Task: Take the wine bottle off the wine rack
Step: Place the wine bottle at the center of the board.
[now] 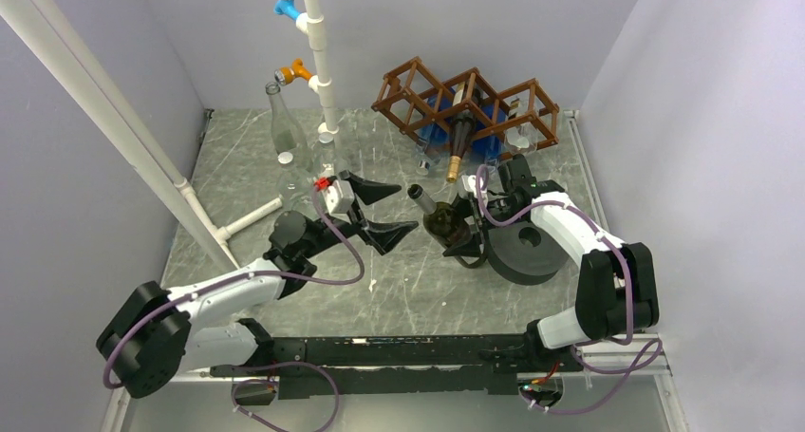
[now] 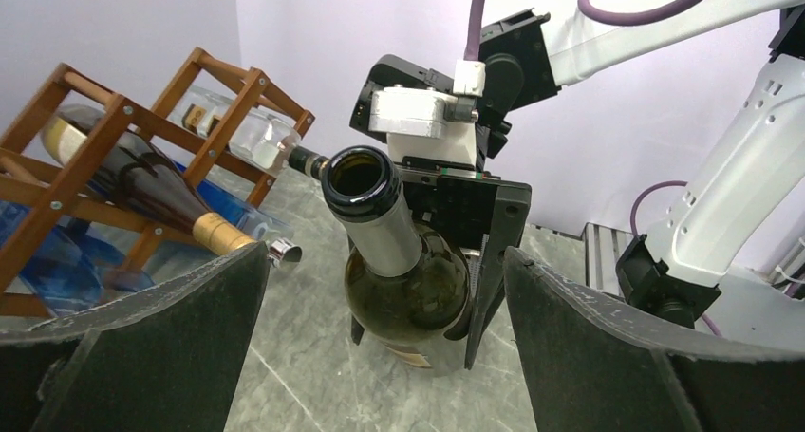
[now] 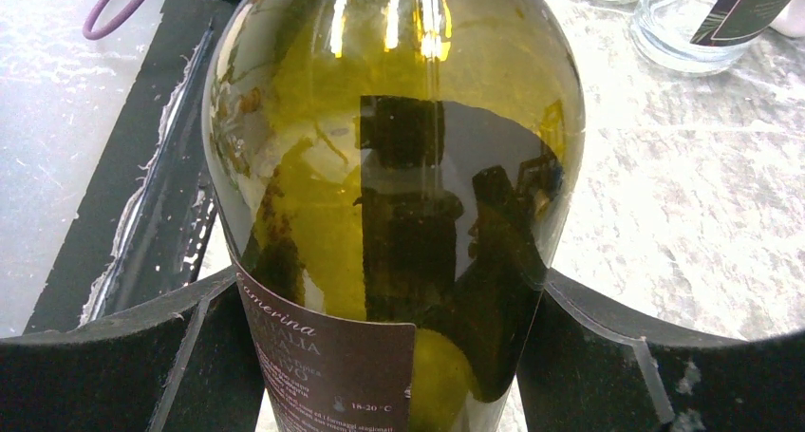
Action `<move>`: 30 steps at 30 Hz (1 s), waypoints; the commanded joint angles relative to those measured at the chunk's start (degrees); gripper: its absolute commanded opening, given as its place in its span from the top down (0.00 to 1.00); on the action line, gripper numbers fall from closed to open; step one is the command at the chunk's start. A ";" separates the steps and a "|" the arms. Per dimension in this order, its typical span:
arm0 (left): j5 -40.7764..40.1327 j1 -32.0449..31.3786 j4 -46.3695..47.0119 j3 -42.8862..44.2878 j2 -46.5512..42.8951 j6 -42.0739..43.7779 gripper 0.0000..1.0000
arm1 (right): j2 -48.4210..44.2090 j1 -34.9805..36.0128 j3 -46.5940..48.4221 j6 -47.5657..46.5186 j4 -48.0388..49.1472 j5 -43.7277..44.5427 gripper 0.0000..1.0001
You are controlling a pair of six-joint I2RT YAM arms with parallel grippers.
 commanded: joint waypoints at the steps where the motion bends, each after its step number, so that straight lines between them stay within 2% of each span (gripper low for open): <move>1: -0.93 -1.65 7.61 2.47 3.58 -1.36 0.02 | -2.79 -0.32 0.56 -0.79 2.18 -7.10 1.00; 15: -5.12 -4.41 14.23 5.38 11.77 -6.86 0.10 | -3.00 -0.41 0.38 -1.60 1.82 -6.81 1.00; 30: -4.61 -4.61 14.47 8.88 15.89 -9.74 0.31 | -2.39 -0.41 0.64 -3.11 0.50 -6.49 1.00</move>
